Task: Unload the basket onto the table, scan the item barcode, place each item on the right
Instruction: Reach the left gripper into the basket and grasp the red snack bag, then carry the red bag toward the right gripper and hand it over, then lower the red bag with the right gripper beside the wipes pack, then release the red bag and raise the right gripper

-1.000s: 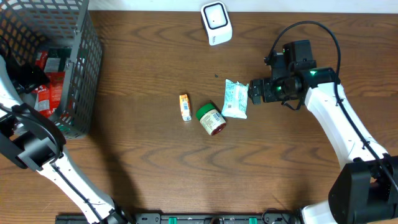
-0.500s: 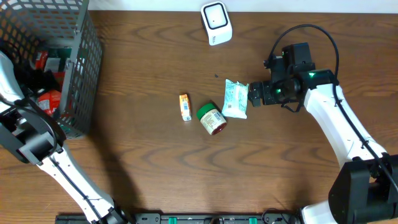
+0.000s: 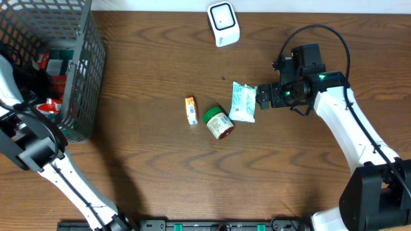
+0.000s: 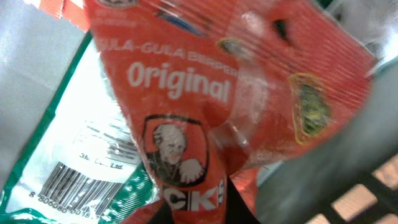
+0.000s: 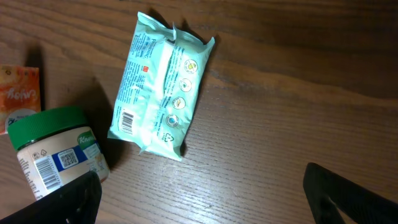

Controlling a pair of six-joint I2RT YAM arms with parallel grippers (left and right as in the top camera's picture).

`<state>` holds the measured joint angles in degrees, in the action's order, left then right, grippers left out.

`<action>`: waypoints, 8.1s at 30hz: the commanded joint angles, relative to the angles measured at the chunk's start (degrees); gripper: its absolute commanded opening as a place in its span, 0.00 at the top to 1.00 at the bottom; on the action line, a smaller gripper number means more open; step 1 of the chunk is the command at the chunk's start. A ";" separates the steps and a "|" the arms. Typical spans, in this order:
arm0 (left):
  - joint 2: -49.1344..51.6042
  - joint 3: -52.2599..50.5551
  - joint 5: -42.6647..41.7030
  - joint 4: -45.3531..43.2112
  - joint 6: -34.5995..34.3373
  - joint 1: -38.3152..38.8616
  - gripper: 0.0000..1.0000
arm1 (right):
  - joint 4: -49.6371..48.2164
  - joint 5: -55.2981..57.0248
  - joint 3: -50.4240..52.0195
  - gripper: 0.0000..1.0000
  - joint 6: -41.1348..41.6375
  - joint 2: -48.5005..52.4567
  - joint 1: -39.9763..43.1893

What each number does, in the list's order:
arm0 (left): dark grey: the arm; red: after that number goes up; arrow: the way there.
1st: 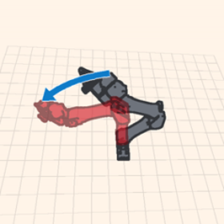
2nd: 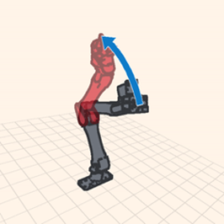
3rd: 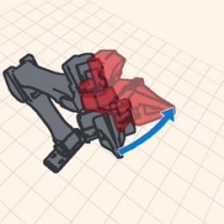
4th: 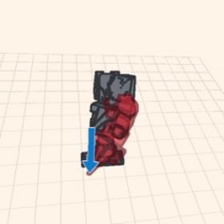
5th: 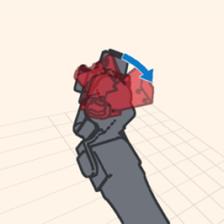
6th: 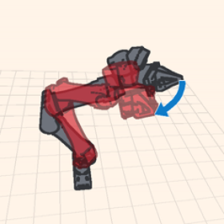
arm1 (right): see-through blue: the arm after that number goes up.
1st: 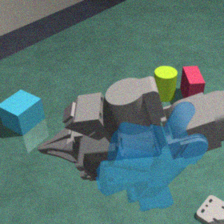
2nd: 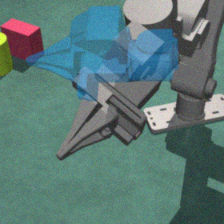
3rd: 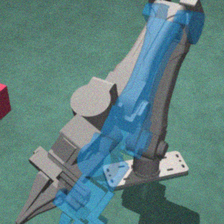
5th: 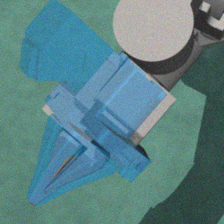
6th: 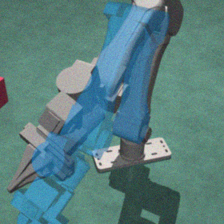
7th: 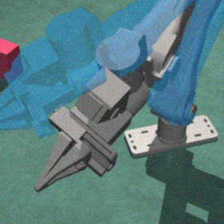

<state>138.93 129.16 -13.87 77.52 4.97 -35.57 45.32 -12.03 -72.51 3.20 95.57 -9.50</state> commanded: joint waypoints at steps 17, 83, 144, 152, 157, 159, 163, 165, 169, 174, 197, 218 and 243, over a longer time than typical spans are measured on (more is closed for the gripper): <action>-28.65 0.87 -0.72 -6.25 -7.34 -0.68 0.93 | -2.67 -17.38 -2.71 0.01 -0.07 -0.50 2.54; -39.34 -15.82 -20.00 -6.27 -18.38 56.06 0.85 | -37.40 -52.48 -4.00 0.79 22.91 -2.73 -5.90; -38.95 -15.82 -5.95 -2.78 -12.96 51.49 0.27 | -3.61 -31.93 1.31 0.96 -16.17 14.34 19.19; -38.95 -15.82 -5.97 -2.80 -12.96 51.49 0.27 | -4.61 -20.72 0.15 0.35 -12.31 15.52 21.53; -38.95 -15.82 -5.97 -2.80 -12.96 51.49 0.27 | -1.70 -17.09 -5.35 0.28 -7.96 14.88 22.16; -38.95 -15.82 -5.95 -2.80 -12.94 51.49 0.27 | 1.70 -16.94 -9.20 0.29 -6.88 14.88 21.97; -38.95 -15.82 -5.95 -2.80 -12.94 51.49 0.27 | 10.88 -17.38 -16.74 0.37 -6.54 14.88 20.63; -38.95 -15.82 -5.92 -2.80 -12.94 51.49 0.27 | 15.28 -19.87 -18.91 0.47 -6.45 14.88 19.54; -38.95 -15.82 -4.59 -2.80 -12.94 51.49 0.27 | 18.58 -25.20 -18.08 0.83 -6.45 14.93 17.44; -38.95 -15.82 -1.40 -2.62 -12.94 51.49 0.27 | 17.25 -25.38 -13.27 0.89 -6.45 15.02 16.09; -38.95 -15.82 1.60 -2.58 -12.28 51.49 0.27 | -6.36 -24.48 -1.51 0.83 -1.51 14.99 17.42; -38.95 -15.82 1.57 -2.56 -12.28 51.49 0.27 | -2.67 -17.57 9.55 0.97 -4.44 15.04 10.21; -38.95 -15.82 1.60 -1.90 -12.28 51.49 0.27 | -8.26 -14.78 5.35 0.90 -2.38 14.43 16.50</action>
<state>99.55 113.06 -13.10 75.59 -8.51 16.01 38.50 -30.48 -70.28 0.16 110.72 7.38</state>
